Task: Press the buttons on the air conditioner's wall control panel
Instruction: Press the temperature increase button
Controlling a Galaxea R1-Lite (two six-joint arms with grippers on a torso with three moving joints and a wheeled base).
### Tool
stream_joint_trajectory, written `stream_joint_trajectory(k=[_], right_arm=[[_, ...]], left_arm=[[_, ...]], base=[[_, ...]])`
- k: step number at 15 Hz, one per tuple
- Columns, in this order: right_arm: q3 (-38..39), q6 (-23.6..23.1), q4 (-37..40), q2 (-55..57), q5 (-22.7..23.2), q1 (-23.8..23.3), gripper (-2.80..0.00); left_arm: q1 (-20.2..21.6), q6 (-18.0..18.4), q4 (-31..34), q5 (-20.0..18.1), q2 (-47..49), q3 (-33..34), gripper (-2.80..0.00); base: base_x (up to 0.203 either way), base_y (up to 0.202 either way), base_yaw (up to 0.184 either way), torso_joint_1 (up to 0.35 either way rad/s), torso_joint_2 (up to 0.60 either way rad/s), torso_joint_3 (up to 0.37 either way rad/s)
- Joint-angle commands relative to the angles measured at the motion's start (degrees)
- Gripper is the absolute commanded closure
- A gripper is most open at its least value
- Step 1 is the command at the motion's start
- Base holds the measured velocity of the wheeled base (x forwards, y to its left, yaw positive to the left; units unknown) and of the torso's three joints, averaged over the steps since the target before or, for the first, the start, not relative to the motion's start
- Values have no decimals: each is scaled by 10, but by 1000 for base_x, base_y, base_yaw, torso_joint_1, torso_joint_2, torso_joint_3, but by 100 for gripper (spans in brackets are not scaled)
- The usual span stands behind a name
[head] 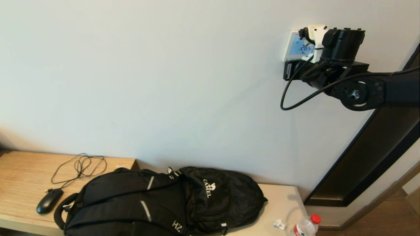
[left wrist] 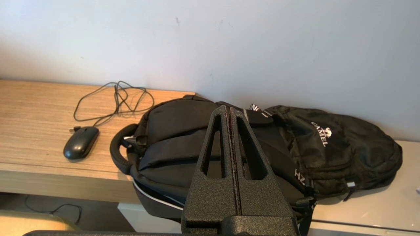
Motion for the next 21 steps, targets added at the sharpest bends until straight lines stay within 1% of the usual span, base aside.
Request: stream_joint_trajectory(k=[1, 10, 17, 21], right_arm=[[-2, -1, -2, 3, -1, -1, 0], [-16, -1, 0, 13, -1, 0, 0], [26, -1, -2, -39, -2, 13, 0], [31, -2, -2, -44, -2, 6, 0]], left_arm=[[0, 0, 0, 0, -1, -1, 0], [0, 0, 0, 0, -1, 0, 0], [0, 0, 0, 0, -1, 0, 0], [0, 0, 0, 0, -1, 0, 0]], base=[[0, 0, 0, 0, 0, 0], [0, 0, 0, 0, 0, 0], [0, 0, 0, 0, 0, 0], [0, 0, 0, 0, 0, 0]])
